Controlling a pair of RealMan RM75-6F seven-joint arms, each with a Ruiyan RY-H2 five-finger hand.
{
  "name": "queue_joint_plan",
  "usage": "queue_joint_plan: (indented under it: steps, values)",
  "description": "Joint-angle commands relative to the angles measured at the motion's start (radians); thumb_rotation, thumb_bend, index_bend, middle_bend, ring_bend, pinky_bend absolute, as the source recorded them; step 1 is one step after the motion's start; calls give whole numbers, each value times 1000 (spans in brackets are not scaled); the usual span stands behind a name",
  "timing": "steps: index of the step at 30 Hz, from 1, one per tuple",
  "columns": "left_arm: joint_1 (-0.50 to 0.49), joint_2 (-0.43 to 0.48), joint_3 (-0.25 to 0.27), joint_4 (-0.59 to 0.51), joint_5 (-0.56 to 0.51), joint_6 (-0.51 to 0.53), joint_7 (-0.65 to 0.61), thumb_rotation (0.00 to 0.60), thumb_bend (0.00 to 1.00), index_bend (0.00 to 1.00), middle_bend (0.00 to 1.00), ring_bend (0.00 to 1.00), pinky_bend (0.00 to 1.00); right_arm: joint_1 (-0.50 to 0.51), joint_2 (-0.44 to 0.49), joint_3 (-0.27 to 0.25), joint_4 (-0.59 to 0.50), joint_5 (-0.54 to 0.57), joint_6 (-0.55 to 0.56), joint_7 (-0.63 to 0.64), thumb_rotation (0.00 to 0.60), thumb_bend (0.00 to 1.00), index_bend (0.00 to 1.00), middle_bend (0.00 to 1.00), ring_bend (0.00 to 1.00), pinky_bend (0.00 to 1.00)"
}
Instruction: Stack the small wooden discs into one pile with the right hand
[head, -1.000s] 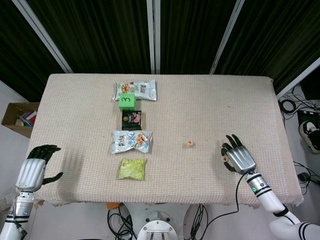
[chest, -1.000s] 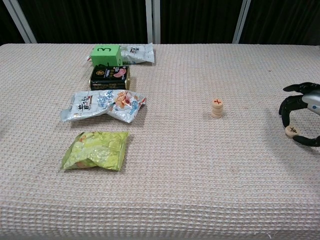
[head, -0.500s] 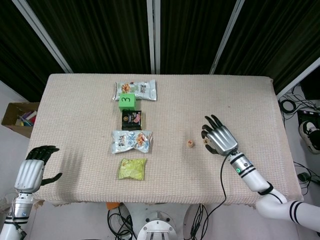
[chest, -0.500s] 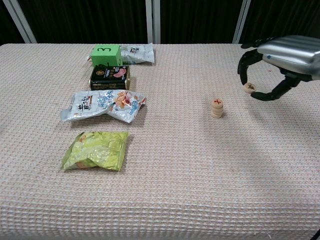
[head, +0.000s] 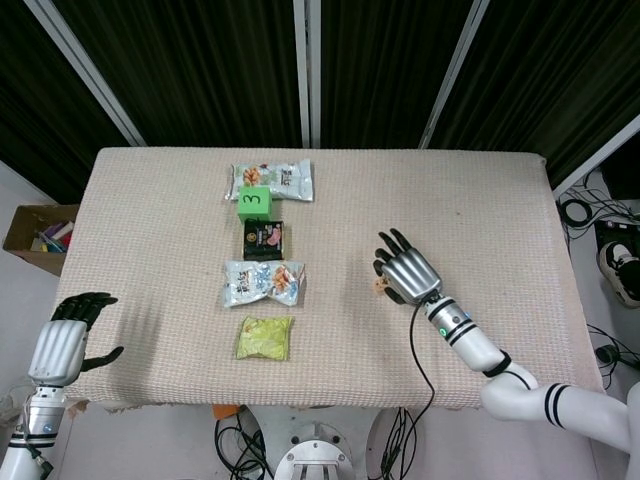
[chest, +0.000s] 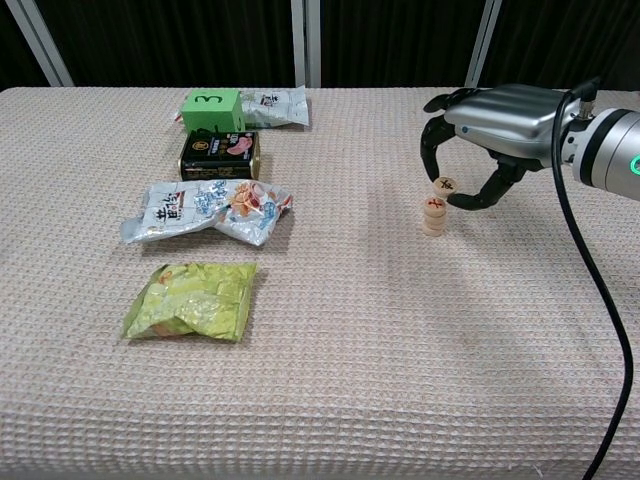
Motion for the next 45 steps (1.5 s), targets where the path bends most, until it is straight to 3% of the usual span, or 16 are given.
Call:
queue_joint_plan:
  steps: [1, 36, 41, 45]
  values:
    - [-1, -1, 0, 1, 1, -1, 0, 600, 85, 251, 222, 169, 184, 3, -2, -4, 0, 4, 0, -4, 600, 317, 511, 278, 0, 0]
    - [2, -4, 2, 11, -6, -8, -8, 600, 86, 245, 216, 169, 184, 31, -22, -35, 17, 37, 4, -12, 600, 285, 422, 262, 0, 0]
    - [6, -2, 3, 13, -6, -4, -12, 600, 85, 244, 216, 169, 184, 10, 5, -40, -24, 1, 59, 9, 600, 271, 387, 258, 0, 0]
    - [12, 3, 2, 15, -10, 3, -16, 600, 86, 243, 216, 169, 184, -58, 83, -52, -96, -25, 169, 18, 600, 276, 335, 252, 0, 0]
